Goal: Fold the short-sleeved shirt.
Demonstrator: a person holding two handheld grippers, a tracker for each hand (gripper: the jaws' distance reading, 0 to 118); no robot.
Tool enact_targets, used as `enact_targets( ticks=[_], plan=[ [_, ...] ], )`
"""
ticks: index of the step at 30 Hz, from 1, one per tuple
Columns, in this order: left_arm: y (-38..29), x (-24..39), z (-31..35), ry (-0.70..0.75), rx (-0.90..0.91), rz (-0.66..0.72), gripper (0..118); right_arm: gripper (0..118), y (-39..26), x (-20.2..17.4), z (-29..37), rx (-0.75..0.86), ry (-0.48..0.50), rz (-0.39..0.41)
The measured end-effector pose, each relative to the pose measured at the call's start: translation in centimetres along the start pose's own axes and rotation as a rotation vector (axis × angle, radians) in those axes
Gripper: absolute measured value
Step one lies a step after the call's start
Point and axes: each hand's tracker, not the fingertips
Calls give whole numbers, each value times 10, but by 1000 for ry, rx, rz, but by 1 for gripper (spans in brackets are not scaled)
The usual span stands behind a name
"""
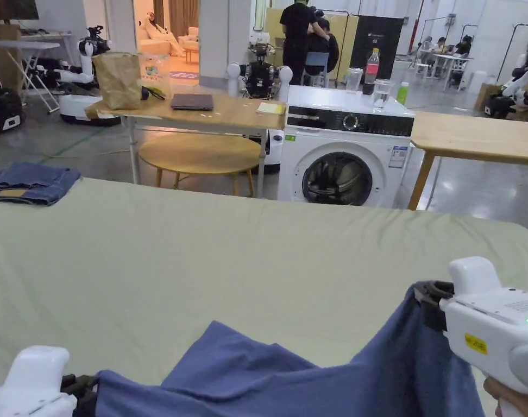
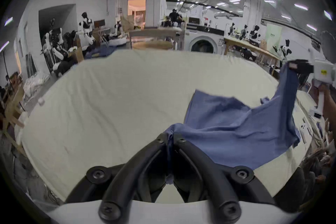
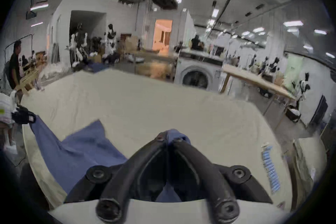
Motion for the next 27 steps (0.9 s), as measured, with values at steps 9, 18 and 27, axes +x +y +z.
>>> enact_targets(
  ticks=[9, 18, 27],
  plan=[
    [133, -4, 11, 62, 193, -29, 0, 0, 130, 43, 79, 246, -188, -5],
    [273, 9, 23, 124, 337, -76, 0, 0, 247, 55, 97, 402, -251, 0],
    [374, 10, 41, 200, 489, -73, 0, 0, 323, 71, 80, 511, -291, -66]
  ],
)
